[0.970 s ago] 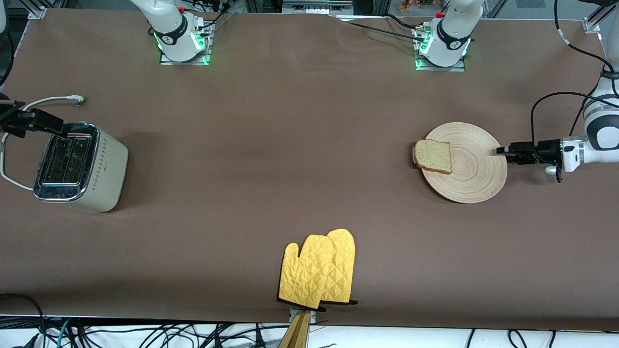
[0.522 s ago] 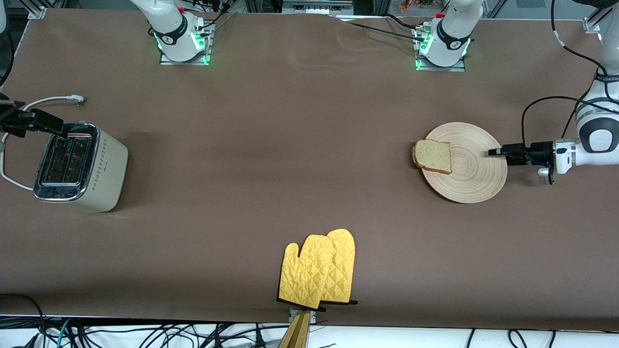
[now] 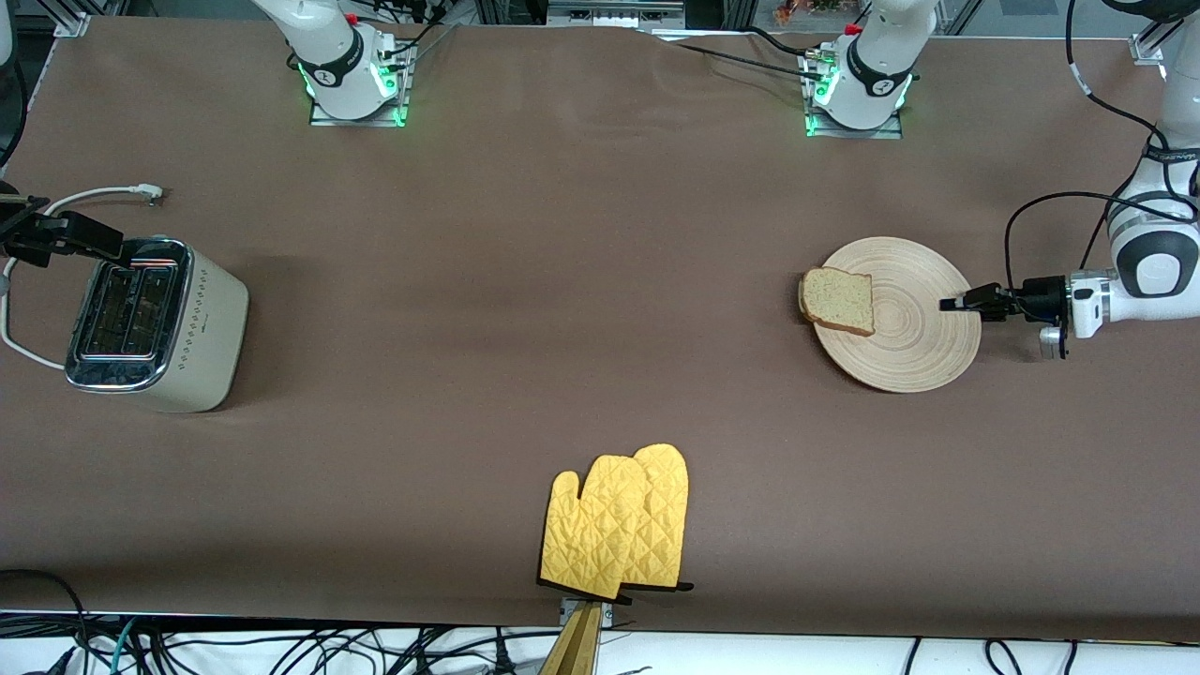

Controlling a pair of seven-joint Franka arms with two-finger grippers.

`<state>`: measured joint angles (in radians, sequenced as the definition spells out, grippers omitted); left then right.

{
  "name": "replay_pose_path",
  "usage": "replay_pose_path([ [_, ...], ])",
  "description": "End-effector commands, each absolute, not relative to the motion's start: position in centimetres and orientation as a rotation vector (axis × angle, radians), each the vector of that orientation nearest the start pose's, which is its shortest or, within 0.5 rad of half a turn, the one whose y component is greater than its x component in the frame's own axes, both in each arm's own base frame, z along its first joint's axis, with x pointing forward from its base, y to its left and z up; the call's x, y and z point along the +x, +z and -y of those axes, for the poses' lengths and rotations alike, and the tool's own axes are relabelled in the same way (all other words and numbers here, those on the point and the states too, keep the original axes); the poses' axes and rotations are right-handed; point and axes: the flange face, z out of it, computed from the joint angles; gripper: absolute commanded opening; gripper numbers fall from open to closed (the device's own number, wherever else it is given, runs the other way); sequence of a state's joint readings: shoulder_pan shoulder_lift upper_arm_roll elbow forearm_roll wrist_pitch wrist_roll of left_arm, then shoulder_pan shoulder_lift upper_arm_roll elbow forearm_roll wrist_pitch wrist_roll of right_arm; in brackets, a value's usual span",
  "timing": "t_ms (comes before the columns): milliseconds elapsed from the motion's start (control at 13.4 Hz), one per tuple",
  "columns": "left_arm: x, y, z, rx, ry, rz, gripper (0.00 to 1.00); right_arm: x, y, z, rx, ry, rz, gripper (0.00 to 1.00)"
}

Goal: Move plate and put bread in toaster
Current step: 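Slide the plate with the left gripper toward the toaster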

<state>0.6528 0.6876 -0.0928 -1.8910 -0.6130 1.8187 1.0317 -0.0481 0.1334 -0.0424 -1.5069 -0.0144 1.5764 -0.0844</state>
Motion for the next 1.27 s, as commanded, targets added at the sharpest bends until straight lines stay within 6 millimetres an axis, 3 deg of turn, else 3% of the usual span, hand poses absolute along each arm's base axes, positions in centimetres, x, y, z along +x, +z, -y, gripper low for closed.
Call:
replay_pose_path([
  [0, 48.5, 10.7, -24.0, 2.241, -0.102, 0.107, 0.0, 59.3, 58.2, 5.5, -3.15, 0.103, -0.016, 1.0],
  [224, 48.9, 11.0, -23.3, 2.243, -0.11, 0.136, 0.0, 59.3, 58.2, 5.5, -3.15, 0.103, -0.016, 1.0],
  [522, 51.1, 13.3, -21.0, 2.162, -0.037, 0.131, 0.0, 59.3, 58.2, 5.5, -3.15, 0.103, -0.016, 1.0],
  [895, 54.9, 15.2, -13.1, 2.039, 0.013, 0.146, 0.0, 59.3, 58.2, 5.5, -3.15, 0.103, -0.016, 1.0],
  [1193, 56.3, 16.7, -8.8, 1.952, -0.028, 0.06, 0.0, 59.4, 58.1, 5.6, -3.149, 0.103, -0.019, 1.0],
])
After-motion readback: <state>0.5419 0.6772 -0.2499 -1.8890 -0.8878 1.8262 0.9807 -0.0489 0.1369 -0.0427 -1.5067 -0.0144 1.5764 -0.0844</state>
